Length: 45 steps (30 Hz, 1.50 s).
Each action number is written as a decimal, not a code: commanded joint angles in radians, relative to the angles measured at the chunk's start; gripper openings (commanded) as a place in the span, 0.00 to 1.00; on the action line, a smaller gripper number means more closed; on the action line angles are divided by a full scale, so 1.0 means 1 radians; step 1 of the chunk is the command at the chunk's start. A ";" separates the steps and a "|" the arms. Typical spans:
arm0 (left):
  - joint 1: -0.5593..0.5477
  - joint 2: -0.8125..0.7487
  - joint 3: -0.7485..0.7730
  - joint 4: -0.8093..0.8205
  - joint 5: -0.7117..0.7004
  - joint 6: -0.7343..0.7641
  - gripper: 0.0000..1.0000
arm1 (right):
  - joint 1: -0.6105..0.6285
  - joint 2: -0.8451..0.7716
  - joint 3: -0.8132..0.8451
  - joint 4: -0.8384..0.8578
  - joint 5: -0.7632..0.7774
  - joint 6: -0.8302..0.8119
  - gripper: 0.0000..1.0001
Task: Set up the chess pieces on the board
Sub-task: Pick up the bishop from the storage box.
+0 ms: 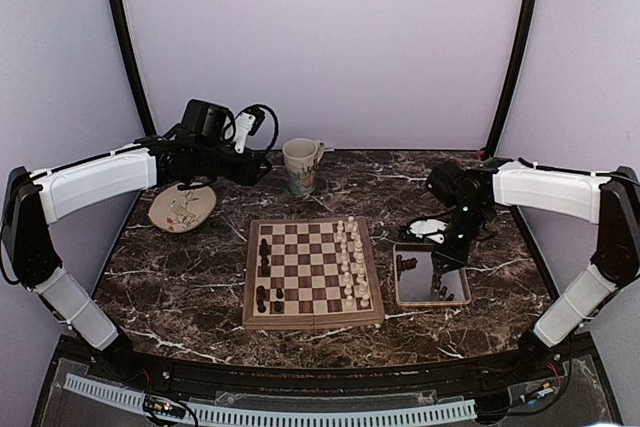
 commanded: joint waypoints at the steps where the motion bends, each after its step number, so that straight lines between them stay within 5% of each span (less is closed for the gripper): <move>1: 0.004 -0.007 0.036 -0.015 0.016 -0.004 0.49 | -0.008 0.000 -0.033 0.012 -0.012 0.015 0.24; 28: 0.003 0.000 0.035 -0.011 0.037 -0.016 0.49 | -0.030 0.112 -0.057 0.074 0.023 0.031 0.13; 33: 0.003 0.002 0.035 -0.012 0.038 -0.016 0.49 | -0.047 0.101 -0.006 0.055 -0.055 0.025 0.04; 45: 0.004 0.009 0.040 -0.014 0.052 -0.021 0.49 | -0.135 0.169 0.053 0.034 -0.300 0.011 0.03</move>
